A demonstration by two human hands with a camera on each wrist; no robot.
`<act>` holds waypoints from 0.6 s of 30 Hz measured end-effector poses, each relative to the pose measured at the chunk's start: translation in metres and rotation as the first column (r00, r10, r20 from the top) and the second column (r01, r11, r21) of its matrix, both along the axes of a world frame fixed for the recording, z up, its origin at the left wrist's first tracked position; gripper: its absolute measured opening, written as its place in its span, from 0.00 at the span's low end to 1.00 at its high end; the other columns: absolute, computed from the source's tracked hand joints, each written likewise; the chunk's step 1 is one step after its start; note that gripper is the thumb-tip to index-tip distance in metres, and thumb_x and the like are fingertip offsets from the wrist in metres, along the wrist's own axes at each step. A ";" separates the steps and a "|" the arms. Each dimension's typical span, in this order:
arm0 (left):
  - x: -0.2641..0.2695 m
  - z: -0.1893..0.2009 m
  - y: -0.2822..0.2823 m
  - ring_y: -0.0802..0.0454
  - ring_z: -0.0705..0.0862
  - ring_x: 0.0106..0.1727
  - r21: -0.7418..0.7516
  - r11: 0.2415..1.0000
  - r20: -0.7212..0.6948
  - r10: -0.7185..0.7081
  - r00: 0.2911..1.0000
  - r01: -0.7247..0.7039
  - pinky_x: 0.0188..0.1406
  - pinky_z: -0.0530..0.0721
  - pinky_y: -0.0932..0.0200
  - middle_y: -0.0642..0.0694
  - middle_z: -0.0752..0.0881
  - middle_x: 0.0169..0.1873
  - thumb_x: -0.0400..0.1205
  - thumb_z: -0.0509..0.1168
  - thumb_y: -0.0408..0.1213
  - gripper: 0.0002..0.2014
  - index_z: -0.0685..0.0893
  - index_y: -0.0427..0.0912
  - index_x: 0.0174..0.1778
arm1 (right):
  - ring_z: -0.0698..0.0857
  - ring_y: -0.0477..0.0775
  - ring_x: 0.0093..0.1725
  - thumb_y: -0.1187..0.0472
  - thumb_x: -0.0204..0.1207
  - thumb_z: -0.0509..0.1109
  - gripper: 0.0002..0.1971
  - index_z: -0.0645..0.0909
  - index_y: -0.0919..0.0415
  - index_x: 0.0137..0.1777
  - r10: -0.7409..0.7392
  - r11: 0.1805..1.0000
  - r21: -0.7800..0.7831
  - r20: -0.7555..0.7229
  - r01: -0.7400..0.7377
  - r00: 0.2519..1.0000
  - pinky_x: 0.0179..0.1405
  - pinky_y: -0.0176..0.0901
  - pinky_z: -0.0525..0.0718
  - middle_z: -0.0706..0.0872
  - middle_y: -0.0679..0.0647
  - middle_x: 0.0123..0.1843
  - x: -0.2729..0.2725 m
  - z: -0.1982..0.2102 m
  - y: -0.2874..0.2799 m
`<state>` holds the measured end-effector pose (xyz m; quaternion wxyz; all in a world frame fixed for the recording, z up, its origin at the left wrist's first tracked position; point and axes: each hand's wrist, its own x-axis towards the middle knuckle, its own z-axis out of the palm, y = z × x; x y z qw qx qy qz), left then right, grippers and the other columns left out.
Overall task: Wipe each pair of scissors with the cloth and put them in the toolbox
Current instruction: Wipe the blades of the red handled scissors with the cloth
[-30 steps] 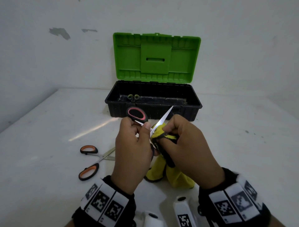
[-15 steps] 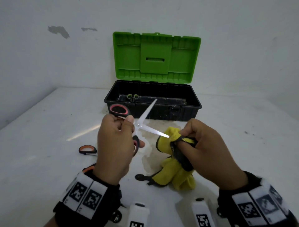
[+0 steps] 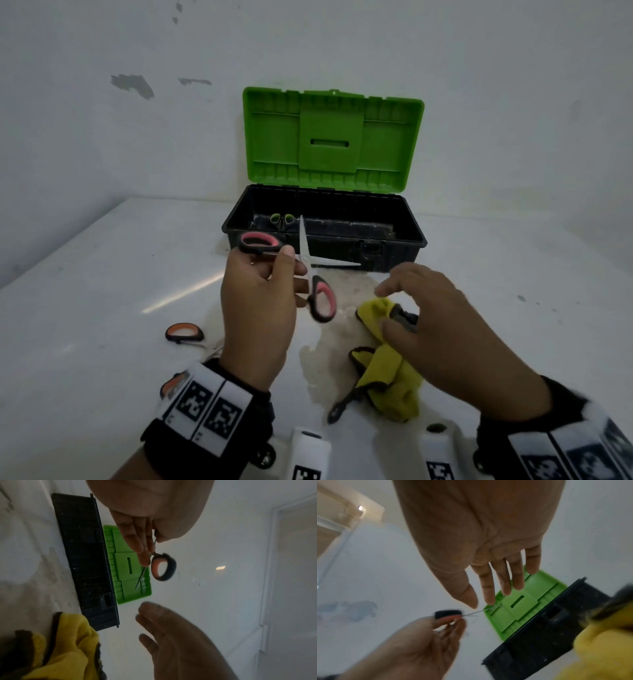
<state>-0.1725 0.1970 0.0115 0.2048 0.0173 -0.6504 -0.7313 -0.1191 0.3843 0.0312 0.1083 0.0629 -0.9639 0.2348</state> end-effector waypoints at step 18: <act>0.001 0.004 -0.035 0.50 0.92 0.41 -0.133 0.930 0.226 -0.309 0.924 0.344 0.33 0.84 0.57 0.47 0.93 0.40 0.83 0.68 0.39 0.07 0.89 0.45 0.53 | 0.67 0.49 0.21 0.58 0.82 0.68 0.13 0.88 0.67 0.45 0.192 0.609 -0.788 0.264 0.096 0.945 0.20 0.36 0.65 0.78 0.53 0.26 -0.017 -0.003 -0.017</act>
